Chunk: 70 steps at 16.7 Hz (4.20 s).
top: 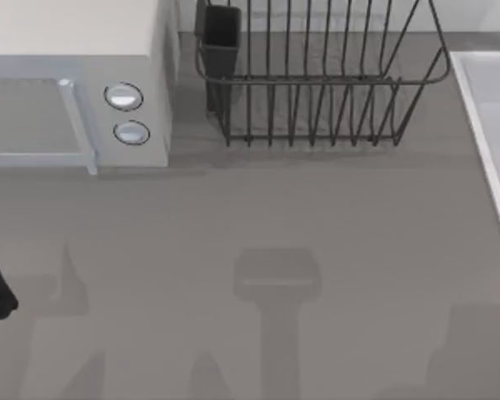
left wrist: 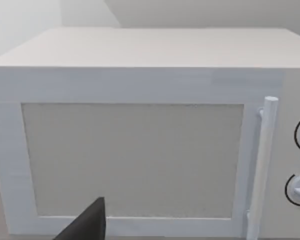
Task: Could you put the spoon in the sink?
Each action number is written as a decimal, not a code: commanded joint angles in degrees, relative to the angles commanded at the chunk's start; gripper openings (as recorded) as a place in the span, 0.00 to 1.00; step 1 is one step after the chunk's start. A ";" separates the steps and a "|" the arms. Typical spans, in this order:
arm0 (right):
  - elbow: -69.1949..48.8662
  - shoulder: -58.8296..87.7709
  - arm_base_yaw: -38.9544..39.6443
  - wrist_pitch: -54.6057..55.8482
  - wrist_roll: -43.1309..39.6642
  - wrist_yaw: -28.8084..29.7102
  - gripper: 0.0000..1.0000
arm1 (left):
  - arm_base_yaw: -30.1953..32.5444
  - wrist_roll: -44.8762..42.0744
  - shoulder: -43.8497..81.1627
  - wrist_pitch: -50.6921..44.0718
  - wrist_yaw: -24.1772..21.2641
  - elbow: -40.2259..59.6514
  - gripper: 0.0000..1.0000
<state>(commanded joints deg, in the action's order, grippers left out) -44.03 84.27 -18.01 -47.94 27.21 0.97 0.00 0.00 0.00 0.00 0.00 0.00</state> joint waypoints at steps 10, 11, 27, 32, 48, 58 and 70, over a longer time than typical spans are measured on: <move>-9.73 -6.67 -0.17 -16.32 -0.31 0.01 0.00 | 0.00 0.00 0.00 0.00 0.00 0.00 1.00; -9.57 -6.44 -0.10 -16.15 -0.21 -0.03 0.00 | 0.00 0.00 0.00 0.00 0.00 0.00 1.00; -75.08 42.21 4.42 -38.28 6.24 0.10 0.00 | 0.00 0.00 0.00 0.00 0.00 0.00 1.00; -103.83 60.62 6.76 -45.82 8.38 0.12 0.00 | 0.00 0.00 0.00 0.00 0.00 0.00 1.00; -117.52 70.99 8.56 -46.16 9.71 0.23 0.00 | 0.00 0.00 0.00 0.00 0.00 0.00 1.00; -96.30 64.83 8.97 -32.08 9.83 0.19 0.00 | 0.00 0.00 0.00 0.00 0.00 0.00 1.00; -96.30 64.83 8.97 -32.08 9.83 0.19 0.68 | 0.00 0.00 0.00 0.00 0.00 0.00 1.00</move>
<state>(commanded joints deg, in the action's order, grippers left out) -140.32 149.11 -9.03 -80.03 37.05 1.17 0.00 0.00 0.00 0.00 0.00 0.00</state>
